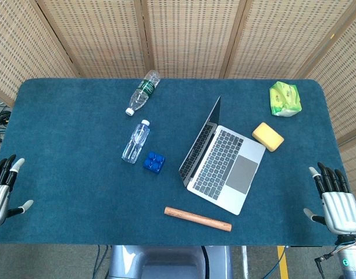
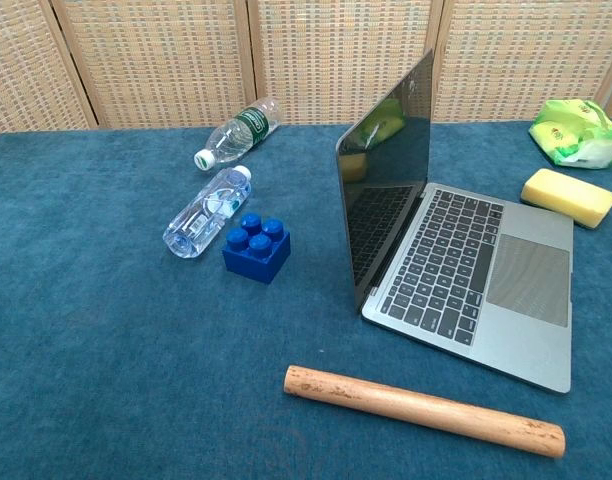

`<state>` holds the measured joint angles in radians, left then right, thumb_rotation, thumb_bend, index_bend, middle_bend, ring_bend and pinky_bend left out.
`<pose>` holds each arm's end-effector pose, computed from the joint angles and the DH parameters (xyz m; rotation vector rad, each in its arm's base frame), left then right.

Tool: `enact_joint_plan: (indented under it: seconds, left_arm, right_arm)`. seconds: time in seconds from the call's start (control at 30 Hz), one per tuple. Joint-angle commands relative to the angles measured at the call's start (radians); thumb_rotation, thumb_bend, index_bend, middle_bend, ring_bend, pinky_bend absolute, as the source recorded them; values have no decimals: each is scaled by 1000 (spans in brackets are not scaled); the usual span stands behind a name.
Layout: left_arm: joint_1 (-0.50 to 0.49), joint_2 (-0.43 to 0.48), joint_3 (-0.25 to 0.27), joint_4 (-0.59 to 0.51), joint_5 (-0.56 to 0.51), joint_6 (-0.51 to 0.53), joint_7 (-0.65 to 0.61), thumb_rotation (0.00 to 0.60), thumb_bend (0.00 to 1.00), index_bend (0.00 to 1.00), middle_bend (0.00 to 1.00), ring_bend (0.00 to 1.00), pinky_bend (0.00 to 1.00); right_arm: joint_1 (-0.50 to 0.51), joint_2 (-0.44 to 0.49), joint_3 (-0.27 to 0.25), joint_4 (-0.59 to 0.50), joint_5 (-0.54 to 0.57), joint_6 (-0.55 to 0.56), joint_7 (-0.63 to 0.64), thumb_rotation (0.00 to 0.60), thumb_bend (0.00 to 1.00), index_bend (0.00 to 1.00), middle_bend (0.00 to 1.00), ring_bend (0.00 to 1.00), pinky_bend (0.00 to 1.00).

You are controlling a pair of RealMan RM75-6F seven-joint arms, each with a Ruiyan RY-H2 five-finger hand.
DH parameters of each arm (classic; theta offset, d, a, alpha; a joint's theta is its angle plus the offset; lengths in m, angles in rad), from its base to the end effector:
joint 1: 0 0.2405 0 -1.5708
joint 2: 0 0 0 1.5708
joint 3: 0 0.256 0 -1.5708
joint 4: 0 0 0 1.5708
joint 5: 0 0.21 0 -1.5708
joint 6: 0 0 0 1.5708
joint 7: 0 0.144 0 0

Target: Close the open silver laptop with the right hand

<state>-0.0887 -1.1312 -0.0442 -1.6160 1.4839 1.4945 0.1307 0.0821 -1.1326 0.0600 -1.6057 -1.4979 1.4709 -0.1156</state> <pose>-0.3105 0.1809 0.1561 -1.4080 -0.8182 -0.8177 -0.3118 -0.1823 0.1550 1.4183 -0.8269 0.8215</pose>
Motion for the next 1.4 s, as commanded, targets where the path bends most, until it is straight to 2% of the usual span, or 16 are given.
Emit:
enact_joint_plan:
  seconds: [0.03, 0.9, 1.27, 1.4]
  left_arm:
    - [0, 0, 0, 0, 1, 0, -1, 600, 73, 0, 0, 0, 0]
    - [3, 6, 0, -6, 0, 2, -4, 600, 76, 0, 0, 0, 0]
    - [3, 4, 2, -6, -3, -3, -2, 600, 76, 0, 0, 0, 0]
    - [4, 6, -1, -7, -5, -1, -7, 600, 76, 0, 0, 0, 0]
  right_arm:
    - [0, -1, -1, 0, 0, -1, -2, 600, 105, 0, 0, 0, 0]
    - [-1, -8, 0, 10, -11, 11, 5, 600, 105, 0, 0, 0, 0]
    - [0, -36, 17, 55, -54, 70, 52, 600, 107, 0, 0, 0, 0]
    - [0, -45, 21, 75, -77, 97, 71, 600, 153, 2, 0, 0, 0]
